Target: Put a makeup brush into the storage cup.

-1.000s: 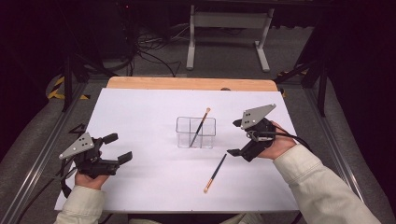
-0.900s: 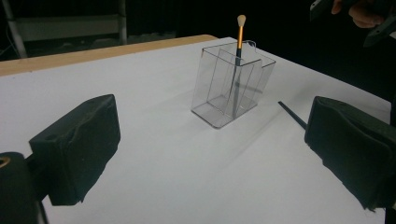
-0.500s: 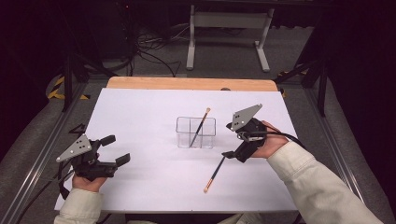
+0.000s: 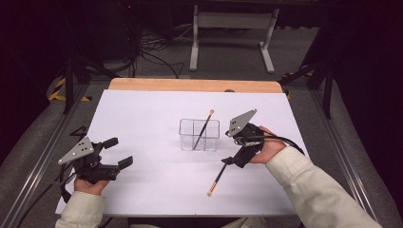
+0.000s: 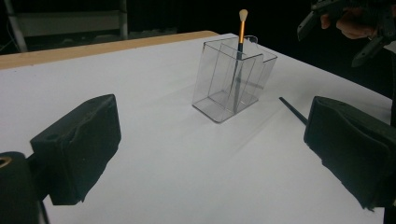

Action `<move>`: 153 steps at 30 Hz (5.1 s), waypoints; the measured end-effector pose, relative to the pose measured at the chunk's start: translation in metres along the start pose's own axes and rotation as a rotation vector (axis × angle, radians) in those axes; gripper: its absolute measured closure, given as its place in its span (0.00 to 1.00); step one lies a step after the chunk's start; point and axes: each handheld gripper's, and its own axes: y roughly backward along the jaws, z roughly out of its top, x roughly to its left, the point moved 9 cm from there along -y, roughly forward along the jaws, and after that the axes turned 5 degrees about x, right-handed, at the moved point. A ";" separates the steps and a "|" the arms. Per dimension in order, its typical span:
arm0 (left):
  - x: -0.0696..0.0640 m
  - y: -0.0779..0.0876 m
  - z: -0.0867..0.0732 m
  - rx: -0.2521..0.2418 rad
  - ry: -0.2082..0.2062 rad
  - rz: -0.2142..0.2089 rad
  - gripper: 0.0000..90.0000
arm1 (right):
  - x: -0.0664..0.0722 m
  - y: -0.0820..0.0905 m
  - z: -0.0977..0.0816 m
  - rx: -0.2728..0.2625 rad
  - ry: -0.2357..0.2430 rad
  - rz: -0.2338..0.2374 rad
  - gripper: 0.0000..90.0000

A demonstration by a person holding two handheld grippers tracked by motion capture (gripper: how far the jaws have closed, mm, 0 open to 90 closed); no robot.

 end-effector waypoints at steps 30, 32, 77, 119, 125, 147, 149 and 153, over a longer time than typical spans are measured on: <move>-0.003 -0.002 -0.001 0.019 -0.018 -0.013 0.05 | 0.005 -0.037 -0.017 0.131 0.040 0.035 0.13; -0.003 -0.001 -0.002 0.020 -0.021 -0.011 0.05 | 0.006 -0.040 -0.018 0.140 0.041 0.039 0.13; -0.001 0.002 -0.008 0.036 -0.029 0.003 0.06 | 0.014 -0.076 -0.038 0.303 0.083 0.113 0.21; 0.002 -0.002 -0.010 0.050 -0.006 -0.019 0.06 | 0.024 -0.084 -0.047 0.388 0.188 0.128 0.49; 0.001 -0.003 -0.010 0.051 -0.002 -0.020 0.06 | 0.028 -0.084 -0.047 0.393 0.216 0.132 0.57; 0.002 -0.001 -0.011 0.053 -0.002 -0.021 0.06 | 0.044 -0.080 -0.046 0.458 0.311 0.146 0.92; 0.002 -0.001 -0.011 0.049 0.001 -0.018 0.06 | 0.045 -0.080 -0.046 0.456 0.312 0.136 0.92; 0.002 -0.001 -0.010 0.044 0.003 -0.016 0.06 | 0.047 -0.073 -0.040 0.424 0.297 0.144 0.92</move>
